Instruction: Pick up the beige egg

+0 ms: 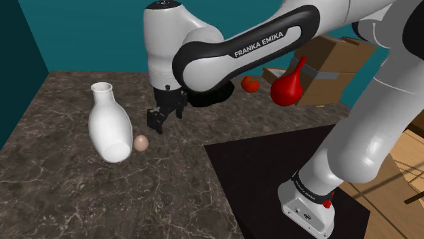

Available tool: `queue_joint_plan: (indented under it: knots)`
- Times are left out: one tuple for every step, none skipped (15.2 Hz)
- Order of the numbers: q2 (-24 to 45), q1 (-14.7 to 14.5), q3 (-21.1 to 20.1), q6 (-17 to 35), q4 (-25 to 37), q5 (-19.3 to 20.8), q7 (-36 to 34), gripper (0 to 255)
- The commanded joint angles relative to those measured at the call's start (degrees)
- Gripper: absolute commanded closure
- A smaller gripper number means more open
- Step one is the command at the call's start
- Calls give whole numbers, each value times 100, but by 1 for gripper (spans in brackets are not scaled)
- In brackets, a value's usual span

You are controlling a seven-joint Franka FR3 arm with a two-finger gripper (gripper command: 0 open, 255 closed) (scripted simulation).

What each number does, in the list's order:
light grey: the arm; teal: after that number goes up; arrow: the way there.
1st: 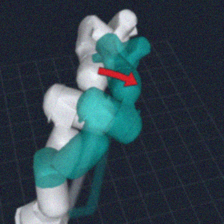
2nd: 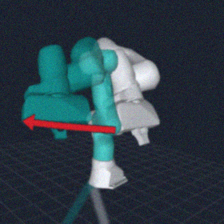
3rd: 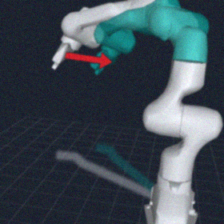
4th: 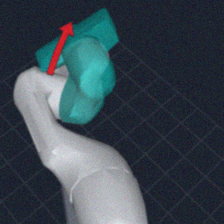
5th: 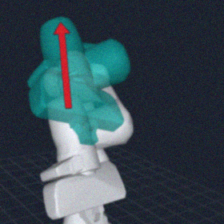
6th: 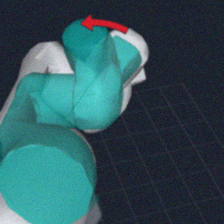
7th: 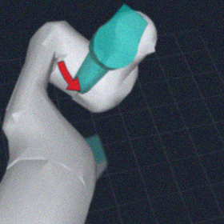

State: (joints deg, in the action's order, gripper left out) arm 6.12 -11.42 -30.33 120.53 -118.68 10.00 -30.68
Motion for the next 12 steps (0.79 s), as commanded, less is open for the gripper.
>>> queue_joint_plan:
  knots:
    - [502, -157, -40, 7, 407, 357, -286, 0]
    - [728, -254, -41, 9, 587, 516, -412, 0]
    - [953, -358, -33, 4, 775, 672, -531, 0]
    - [1177, -471, -16, -9, 970, 822, -640, 0]
    - [1401, -588, 5, -28, 1172, 966, -741, 0]
    - [1622, -711, 33, -53, 1383, 1102, -831, 0]
    - [1642, -729, 43, -54, 1403, 1111, -837, 0]
    - [1681, -740, 59, 4, 1378, 1140, -860, 0]
    - [1722, -749, 74, 61, 1354, 1170, -885, 0]
    - [1763, -759, 89, 118, 1331, 1201, -910, 0]
    - [1806, -769, 105, 174, 1310, 1233, -935, 0]
    - [1849, -779, 121, 230, 1290, 1265, -960, 0]
